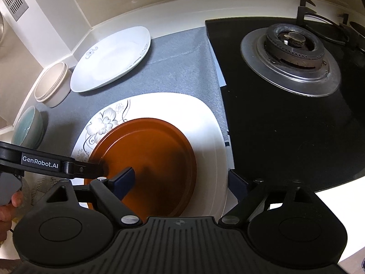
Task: Organize plates and bowls
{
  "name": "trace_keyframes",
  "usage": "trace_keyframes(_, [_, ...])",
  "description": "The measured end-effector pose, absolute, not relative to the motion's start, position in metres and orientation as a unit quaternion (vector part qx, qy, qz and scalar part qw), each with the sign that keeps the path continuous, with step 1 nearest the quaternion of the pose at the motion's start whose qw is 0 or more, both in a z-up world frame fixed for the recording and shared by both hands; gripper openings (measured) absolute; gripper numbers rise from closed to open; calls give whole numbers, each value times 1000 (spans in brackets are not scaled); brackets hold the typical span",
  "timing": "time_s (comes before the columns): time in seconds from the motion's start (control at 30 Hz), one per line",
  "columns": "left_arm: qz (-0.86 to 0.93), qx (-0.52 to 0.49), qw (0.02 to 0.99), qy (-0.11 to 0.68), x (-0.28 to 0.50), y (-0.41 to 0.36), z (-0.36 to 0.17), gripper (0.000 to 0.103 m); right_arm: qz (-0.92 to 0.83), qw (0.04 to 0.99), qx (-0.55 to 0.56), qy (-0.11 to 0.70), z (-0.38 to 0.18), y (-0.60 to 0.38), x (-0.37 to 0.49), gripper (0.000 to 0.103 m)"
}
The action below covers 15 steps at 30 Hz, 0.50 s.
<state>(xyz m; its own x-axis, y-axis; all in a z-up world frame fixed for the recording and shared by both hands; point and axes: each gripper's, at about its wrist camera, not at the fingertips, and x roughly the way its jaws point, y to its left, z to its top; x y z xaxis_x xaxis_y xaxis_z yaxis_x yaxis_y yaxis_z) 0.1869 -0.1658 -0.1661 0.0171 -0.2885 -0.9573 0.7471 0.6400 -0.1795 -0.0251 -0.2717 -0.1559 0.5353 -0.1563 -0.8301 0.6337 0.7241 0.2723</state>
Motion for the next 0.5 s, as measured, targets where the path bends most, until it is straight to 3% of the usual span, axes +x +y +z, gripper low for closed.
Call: trace_keyframes(0.5, [-370, 174, 697, 589, 194, -165, -158, 90, -208, 839, 269, 425, -160, -278, -1, 90])
